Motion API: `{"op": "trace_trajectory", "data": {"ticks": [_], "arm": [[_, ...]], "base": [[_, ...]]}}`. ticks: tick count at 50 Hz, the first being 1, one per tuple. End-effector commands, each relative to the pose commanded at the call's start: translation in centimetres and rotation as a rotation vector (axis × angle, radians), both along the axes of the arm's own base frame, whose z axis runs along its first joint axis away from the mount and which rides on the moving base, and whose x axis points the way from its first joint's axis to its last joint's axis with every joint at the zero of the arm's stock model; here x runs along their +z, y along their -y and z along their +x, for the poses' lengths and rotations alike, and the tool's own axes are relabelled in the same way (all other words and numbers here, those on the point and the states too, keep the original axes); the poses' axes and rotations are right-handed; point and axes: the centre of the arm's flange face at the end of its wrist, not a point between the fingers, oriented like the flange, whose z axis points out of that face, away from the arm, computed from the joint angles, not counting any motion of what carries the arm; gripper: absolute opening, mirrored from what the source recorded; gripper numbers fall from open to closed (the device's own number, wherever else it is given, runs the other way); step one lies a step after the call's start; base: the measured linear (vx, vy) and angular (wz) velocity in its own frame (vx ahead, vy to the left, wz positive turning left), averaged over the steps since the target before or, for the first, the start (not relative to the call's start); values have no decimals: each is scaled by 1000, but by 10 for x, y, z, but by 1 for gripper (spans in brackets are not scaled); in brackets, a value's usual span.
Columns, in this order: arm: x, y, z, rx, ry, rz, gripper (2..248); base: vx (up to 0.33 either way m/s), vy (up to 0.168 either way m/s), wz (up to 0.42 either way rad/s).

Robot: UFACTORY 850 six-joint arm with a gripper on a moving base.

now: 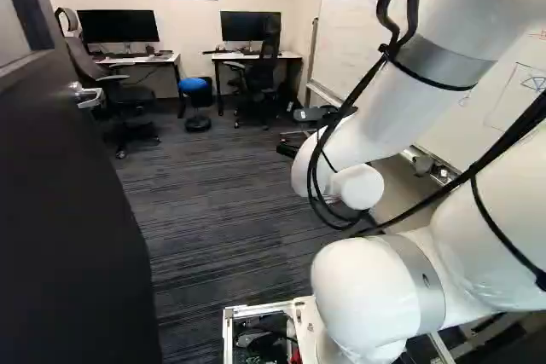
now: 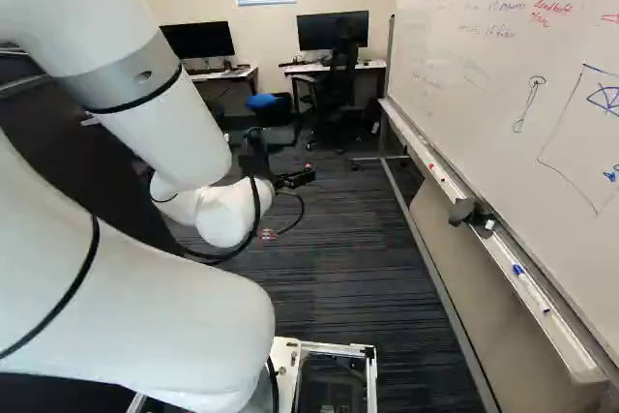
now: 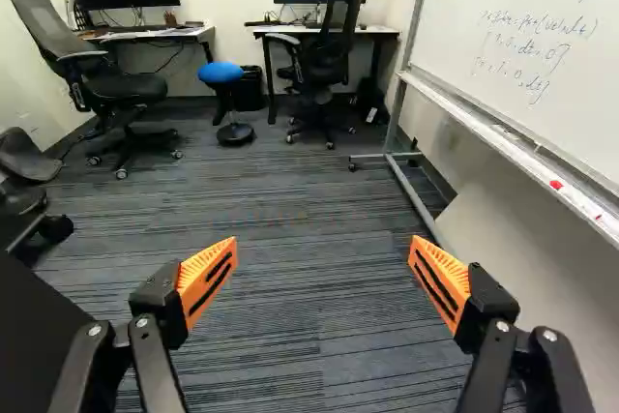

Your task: Open the door and move inside

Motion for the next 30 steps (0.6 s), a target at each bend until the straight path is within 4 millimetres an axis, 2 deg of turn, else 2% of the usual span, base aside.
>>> {"op": "trace_trajectory", "data": {"ticks": [30], "arm": [[0, 0, 0, 0, 0, 0, 247]], "base": [[290, 6, -3]]}}
